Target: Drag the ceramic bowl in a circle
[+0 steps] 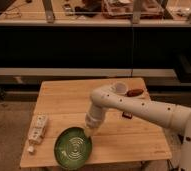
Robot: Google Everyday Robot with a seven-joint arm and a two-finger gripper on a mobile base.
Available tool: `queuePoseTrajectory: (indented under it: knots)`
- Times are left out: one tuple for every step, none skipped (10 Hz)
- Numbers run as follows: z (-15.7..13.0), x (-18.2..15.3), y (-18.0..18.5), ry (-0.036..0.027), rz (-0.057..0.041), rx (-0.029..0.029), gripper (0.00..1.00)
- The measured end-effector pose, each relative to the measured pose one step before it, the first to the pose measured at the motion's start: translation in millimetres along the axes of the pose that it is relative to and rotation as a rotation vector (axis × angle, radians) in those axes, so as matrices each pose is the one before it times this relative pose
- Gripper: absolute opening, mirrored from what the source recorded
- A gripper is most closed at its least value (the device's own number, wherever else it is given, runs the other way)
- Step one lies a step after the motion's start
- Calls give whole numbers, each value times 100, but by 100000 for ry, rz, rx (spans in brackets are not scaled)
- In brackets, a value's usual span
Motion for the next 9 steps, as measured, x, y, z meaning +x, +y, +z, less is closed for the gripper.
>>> queuePoseTrajectory:
  knots:
    - [219,874,-257,386,1598,663,0]
    - [258,1336,74,716,3880,998,0]
    - [195,1496,488,900,5754,1212,0]
    - [-50,1038,418,898,4296,1080,0]
    - [-215,1038,488,1200,4404,1133,0]
    - [-427,1213,675,1640,5124,1203,0]
    - [-817,1380,1115,2428,5634,980,0]
    - [-507,606,797,1368,2537,74,0]
    - [-604,509,1356,1213,2945,-600,0]
